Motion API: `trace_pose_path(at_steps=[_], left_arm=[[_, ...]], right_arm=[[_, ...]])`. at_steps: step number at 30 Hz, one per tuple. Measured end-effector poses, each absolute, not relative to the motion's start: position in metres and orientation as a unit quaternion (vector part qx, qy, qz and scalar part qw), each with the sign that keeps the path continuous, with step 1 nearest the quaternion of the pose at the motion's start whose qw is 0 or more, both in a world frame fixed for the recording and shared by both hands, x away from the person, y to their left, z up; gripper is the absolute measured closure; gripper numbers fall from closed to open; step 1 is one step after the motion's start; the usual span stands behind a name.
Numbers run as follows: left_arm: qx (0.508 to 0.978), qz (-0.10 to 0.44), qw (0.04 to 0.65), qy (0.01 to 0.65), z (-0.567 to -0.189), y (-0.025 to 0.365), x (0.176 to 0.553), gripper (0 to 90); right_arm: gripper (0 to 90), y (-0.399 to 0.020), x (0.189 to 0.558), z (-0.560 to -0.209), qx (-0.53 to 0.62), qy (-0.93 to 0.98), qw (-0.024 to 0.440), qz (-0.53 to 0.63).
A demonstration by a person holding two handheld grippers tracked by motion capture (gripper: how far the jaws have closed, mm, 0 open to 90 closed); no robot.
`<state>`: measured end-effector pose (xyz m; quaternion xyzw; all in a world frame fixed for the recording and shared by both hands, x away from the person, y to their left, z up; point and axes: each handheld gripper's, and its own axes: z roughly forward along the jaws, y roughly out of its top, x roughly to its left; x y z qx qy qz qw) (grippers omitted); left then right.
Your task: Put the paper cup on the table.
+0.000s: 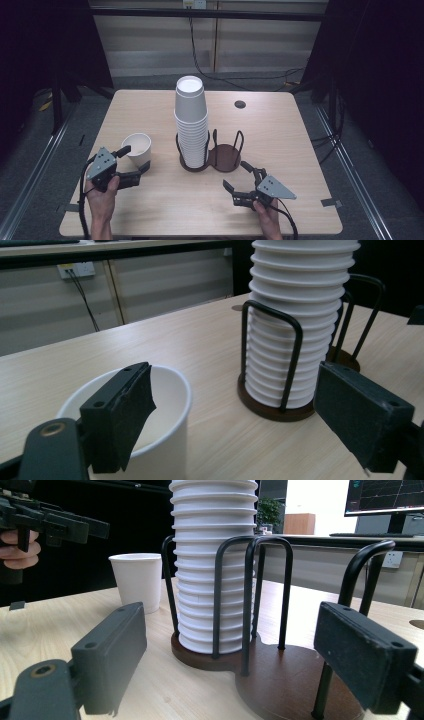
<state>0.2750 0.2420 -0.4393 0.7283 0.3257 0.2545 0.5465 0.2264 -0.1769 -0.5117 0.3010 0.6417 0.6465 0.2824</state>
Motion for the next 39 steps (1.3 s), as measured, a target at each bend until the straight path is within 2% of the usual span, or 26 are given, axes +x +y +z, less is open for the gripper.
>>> trace_pose_path(at_steps=[11, 25, 39], left_arm=[[0.698, 0.226, 0.598, 0.322, -0.469, 0.209, 0.263, 15.5], [0.701, 0.238, 0.598, 0.307, -0.498, 0.17, 0.249, 15.3], [0.661, 0.262, 0.647, 0.274, -0.51, 0.161, 0.232, 15.4]], right_arm=[[13.1, -0.177, 0.226, -0.512, 0.301, 0.642, 0.283, 0.646], [13.1, -0.177, 0.226, -0.512, 0.301, 0.642, 0.283, 0.646], [13.0, -0.177, 0.226, -0.512, 0.302, 0.642, 0.282, 0.646]])
